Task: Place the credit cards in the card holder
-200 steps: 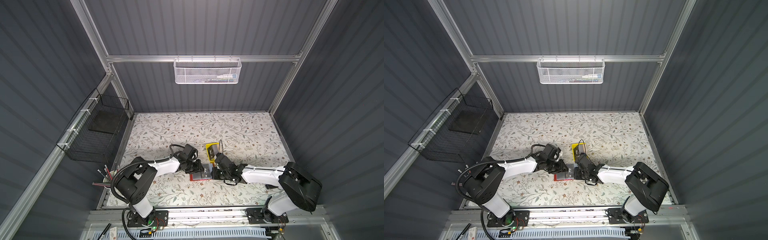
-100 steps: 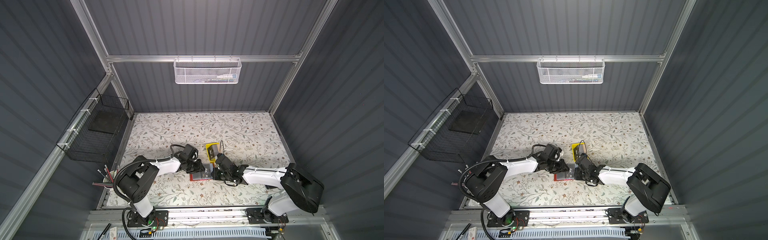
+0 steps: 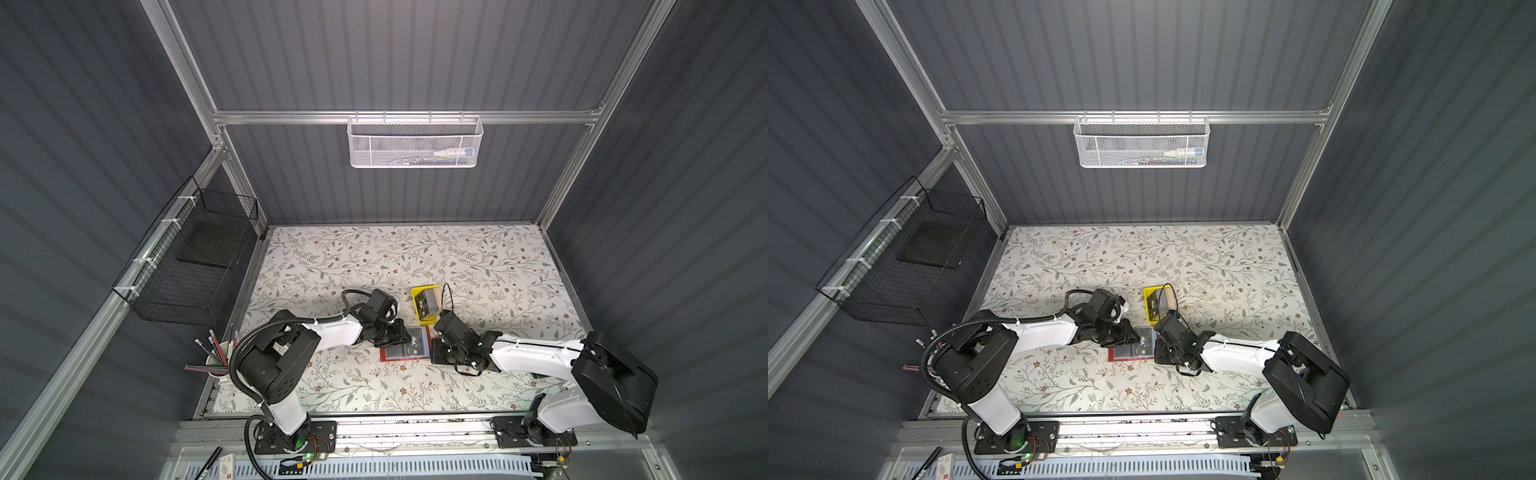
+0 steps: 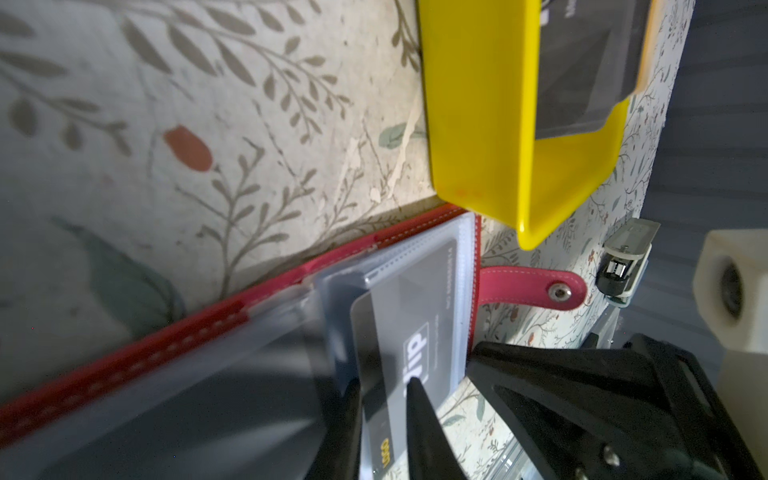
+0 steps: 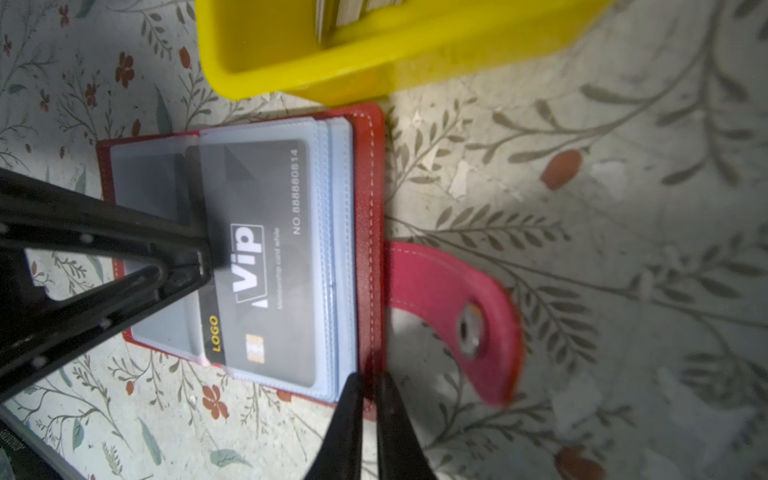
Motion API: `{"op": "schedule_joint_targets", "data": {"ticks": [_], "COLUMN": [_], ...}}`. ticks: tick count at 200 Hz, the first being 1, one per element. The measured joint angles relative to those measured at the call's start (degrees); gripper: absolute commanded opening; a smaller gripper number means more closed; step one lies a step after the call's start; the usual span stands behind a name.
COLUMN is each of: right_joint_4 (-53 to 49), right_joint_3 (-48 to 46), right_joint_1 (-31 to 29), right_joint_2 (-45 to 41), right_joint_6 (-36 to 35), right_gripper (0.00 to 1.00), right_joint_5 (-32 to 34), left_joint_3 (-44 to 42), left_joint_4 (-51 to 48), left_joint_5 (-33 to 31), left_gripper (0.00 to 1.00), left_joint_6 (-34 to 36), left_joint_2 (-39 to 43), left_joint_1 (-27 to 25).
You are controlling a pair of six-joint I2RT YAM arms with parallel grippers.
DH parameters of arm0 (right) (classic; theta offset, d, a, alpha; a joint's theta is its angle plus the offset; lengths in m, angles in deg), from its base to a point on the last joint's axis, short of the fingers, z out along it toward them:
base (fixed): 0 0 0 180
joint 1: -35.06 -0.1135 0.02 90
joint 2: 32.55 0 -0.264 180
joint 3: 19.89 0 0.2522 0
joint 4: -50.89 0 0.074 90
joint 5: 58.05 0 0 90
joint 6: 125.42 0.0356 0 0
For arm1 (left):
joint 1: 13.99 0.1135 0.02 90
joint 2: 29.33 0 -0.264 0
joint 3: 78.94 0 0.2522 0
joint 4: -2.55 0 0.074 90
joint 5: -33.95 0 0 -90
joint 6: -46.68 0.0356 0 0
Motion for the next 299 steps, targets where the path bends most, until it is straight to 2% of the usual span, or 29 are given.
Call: {"op": "schedule_joint_targets", "data": {"ticks": [165,213,247,299], "right_joint_4": [0.15,0.87,0.61,-0.28], "right_joint_3": [-0.04,-0.68,-1.90,-2.56], "right_joint_1": [0.02,0.02,0.02,0.02], "right_joint_2": [0.42,0.02,-1.57,-4.92], "right_joint_6": [0.00,0.04,0.00,0.04], "right_gripper": [0.10,0.14,0.16,0.18], "right_joint_5": [0.00,0.02,0.07,1.09], "left_joint_3": [0.70,0.70,0.48,-2.84], "left_joint_4": [-0.15,-1.53,-3.78,-5.62], "left_joint_5": [-0.02,-0.85,-2.47,-3.74], "left_gripper": [0.22,0.24,0.26,0.31], "left_joint_6": [0.02,0.70,1.46,3.13], "left_joint_2": [-0.66,-0.33,2.45,11.52], "left_joint_1": [-0.92,-1.01,-1.01,0.17]}}
